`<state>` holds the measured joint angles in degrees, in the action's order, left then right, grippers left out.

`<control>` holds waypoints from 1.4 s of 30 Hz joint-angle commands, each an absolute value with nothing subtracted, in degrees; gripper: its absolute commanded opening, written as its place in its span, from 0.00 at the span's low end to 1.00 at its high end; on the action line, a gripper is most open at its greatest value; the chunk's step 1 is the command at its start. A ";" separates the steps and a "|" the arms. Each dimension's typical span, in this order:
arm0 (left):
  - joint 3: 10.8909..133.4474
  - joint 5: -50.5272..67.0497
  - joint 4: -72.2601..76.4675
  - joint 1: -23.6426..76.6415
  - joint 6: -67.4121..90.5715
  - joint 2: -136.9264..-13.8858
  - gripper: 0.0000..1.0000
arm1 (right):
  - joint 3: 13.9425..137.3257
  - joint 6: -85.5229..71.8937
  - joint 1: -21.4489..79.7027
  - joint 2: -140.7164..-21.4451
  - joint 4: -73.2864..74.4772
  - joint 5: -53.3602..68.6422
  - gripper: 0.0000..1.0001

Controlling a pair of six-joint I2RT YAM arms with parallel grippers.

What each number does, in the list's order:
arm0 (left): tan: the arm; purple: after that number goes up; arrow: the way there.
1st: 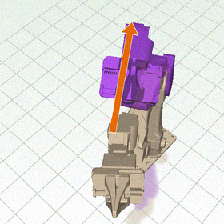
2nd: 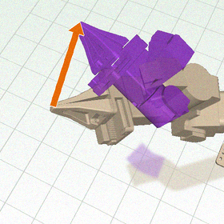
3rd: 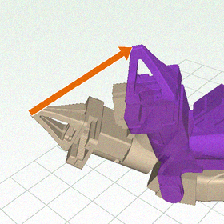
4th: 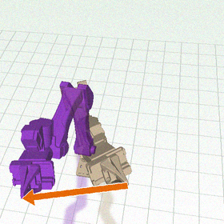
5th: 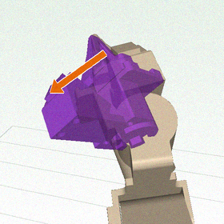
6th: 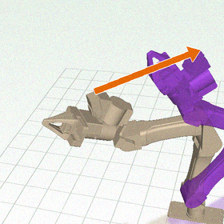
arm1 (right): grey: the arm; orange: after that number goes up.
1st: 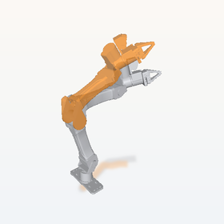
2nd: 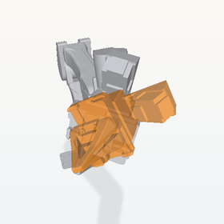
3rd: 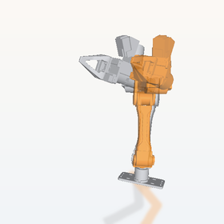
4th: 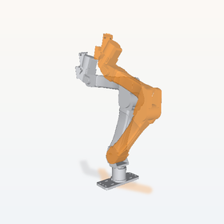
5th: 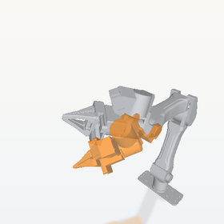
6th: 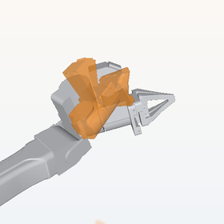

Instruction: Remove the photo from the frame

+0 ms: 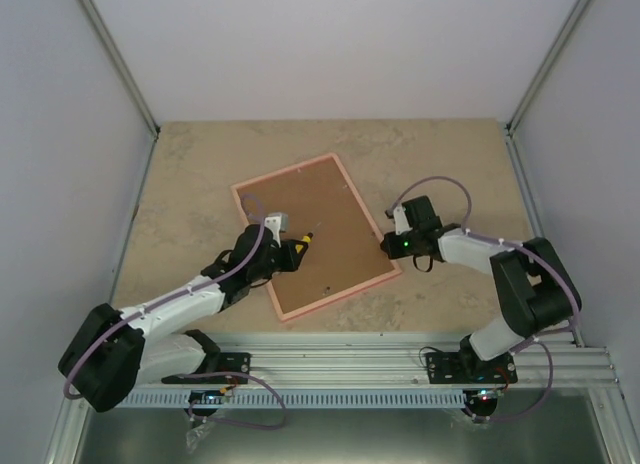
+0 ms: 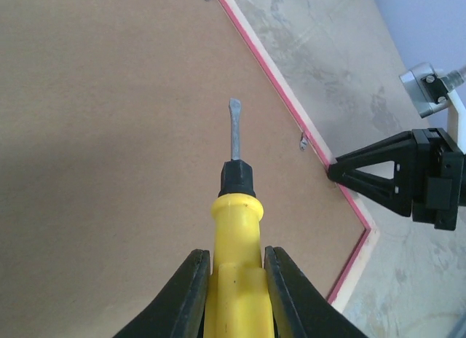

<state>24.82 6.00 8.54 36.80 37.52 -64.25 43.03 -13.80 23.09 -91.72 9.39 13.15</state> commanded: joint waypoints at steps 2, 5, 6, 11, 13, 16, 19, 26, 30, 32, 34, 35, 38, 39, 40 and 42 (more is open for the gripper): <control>27.51 6.44 10.72 39.77 38.34 -65.61 0.00 | 37.27 -24.56 27.36 -85.02 6.10 10.62 0.00; 28.16 5.84 10.80 40.93 38.88 -66.97 0.00 | 34.95 -28.41 30.31 -82.93 4.61 9.92 0.01; 28.30 5.75 10.85 41.36 39.06 -67.37 0.00 | 34.23 -30.03 31.66 -82.50 4.15 9.46 0.01; 29.32 4.52 10.89 43.83 39.37 -69.55 0.00 | 32.09 -36.86 37.61 -82.43 0.61 6.33 0.01; 29.42 4.31 10.95 44.33 39.70 -70.46 0.00 | 30.89 -39.91 39.63 -82.61 -2.51 5.26 0.01; 29.18 4.25 11.19 44.47 40.05 -71.29 0.00 | 31.03 -44.01 41.67 -84.03 -4.62 2.22 0.00; 29.10 4.24 11.05 44.56 39.99 -71.74 0.00 | 32.40 -46.03 42.18 -85.31 -5.81 0.56 0.00; 29.45 4.63 11.52 44.99 40.38 -74.02 0.00 | 35.24 -45.50 43.22 -86.67 -6.42 -0.29 0.02; 29.79 4.82 11.52 45.50 40.34 -75.03 0.00 | 36.48 -40.80 43.21 -85.82 -3.12 -0.10 0.11; 29.79 4.71 11.59 45.84 40.47 -75.14 0.00 | 36.79 -37.97 43.01 -84.59 -1.16 -0.16 0.19; 29.79 4.58 11.58 46.17 40.47 -75.30 0.00 | 37.05 -35.27 42.21 -83.84 0.67 1.14 0.26; 29.77 4.52 11.54 46.27 40.51 -75.55 0.00 | 37.27 -33.89 41.76 -83.55 1.72 1.98 0.29; 29.94 4.56 11.45 46.61 40.53 -76.30 0.00 | 38.06 -29.64 40.49 -83.06 3.25 4.61 0.34; 30.09 4.72 11.47 46.73 40.61 -76.59 0.00 | 38.40 -28.47 40.25 -83.02 3.59 5.58 0.35; 30.17 4.74 11.54 46.94 40.62 -76.74 0.00 | 38.87 -27.56 40.18 -83.09 3.94 6.37 0.37; 30.50 4.45 11.63 47.46 40.66 -77.32 0.00 | 39.56 -26.33 39.95 -83.85 5.24 6.22 0.38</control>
